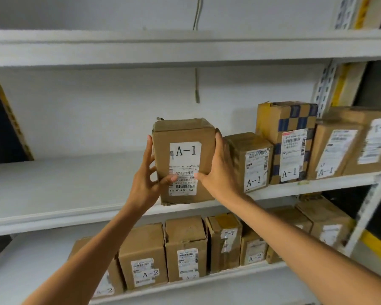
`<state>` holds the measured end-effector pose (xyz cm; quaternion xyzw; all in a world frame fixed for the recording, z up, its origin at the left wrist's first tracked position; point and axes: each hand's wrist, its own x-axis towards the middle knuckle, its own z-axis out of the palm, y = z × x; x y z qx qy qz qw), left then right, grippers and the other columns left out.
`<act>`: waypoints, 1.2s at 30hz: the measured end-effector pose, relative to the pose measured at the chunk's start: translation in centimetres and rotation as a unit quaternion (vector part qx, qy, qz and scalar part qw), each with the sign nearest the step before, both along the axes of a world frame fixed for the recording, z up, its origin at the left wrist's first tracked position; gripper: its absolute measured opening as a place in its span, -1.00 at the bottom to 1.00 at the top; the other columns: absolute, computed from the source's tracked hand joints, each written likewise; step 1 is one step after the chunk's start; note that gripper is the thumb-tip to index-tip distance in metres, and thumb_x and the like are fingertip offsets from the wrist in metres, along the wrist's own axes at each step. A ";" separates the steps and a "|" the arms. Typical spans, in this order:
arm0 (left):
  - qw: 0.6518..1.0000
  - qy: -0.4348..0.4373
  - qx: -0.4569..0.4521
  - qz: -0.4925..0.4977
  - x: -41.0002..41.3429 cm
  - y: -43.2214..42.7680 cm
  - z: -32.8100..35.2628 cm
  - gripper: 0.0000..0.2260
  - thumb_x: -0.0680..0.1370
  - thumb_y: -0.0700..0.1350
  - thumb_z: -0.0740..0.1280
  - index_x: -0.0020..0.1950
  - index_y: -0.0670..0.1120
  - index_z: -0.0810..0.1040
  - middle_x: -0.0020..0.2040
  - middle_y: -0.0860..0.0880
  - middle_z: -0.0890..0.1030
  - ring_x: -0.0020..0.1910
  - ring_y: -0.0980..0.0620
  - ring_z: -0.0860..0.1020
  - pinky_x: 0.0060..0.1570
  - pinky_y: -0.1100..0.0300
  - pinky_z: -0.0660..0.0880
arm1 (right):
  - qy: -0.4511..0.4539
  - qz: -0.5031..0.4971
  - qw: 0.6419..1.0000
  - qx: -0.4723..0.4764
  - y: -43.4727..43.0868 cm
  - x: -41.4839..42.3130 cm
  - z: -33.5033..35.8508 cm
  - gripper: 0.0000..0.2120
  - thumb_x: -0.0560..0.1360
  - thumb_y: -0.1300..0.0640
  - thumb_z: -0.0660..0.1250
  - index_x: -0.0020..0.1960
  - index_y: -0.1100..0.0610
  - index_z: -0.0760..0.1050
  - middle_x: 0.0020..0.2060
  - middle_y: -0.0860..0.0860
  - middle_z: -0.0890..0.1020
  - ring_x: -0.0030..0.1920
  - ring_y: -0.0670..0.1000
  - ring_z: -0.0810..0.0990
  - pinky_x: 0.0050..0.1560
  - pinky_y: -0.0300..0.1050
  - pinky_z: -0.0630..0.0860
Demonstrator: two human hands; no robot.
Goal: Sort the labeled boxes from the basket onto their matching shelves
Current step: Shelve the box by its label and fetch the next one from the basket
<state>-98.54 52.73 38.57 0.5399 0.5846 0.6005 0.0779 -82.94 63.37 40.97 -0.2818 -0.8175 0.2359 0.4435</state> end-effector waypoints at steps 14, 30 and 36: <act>0.999 -0.028 0.002 -0.033 2.7 3.8 0.1 -0.04 0.37 -0.10 0.52 0.54 0.25 -0.05 0.27 0.26 0.39 0.09 0.31 0.54 -0.20 0.37 0.56 | -0.205 -0.079 0.940 0.262 3.6 4.3 4.2 -0.08 0.38 0.07 0.50 0.55 0.21 0.03 0.51 0.10 0.16 0.49 0.09 0.10 0.43 -0.18 -0.02; 0.911 0.070 -0.295 0.278 -7.3 -19.6 -2.2 -0.64 0.35 -0.17 0.56 0.11 -0.03 0.59 -0.03 0.00 0.63 -0.06 0.06 0.61 -0.17 0.43 0.48 | -0.379 0.287 0.851 0.221 -13.6 -13.6 -1.4 -0.72 0.43 0.12 0.35 0.06 0.15 0.35 -0.03 0.11 0.49 -0.11 0.12 0.51 -0.28 -0.06 0.37; 0.772 0.097 -0.443 0.446 -3.4 -32.9 -4.0 -0.65 0.37 0.02 0.52 0.11 0.04 0.58 -0.02 0.10 0.61 -0.06 0.09 0.58 -0.05 0.20 0.54 | -0.427 0.433 0.748 0.264 -23.1 -17.9 -5.7 -0.60 0.44 0.01 0.39 0.18 0.14 0.39 0.04 0.08 0.48 0.00 0.13 0.54 0.00 0.05 0.54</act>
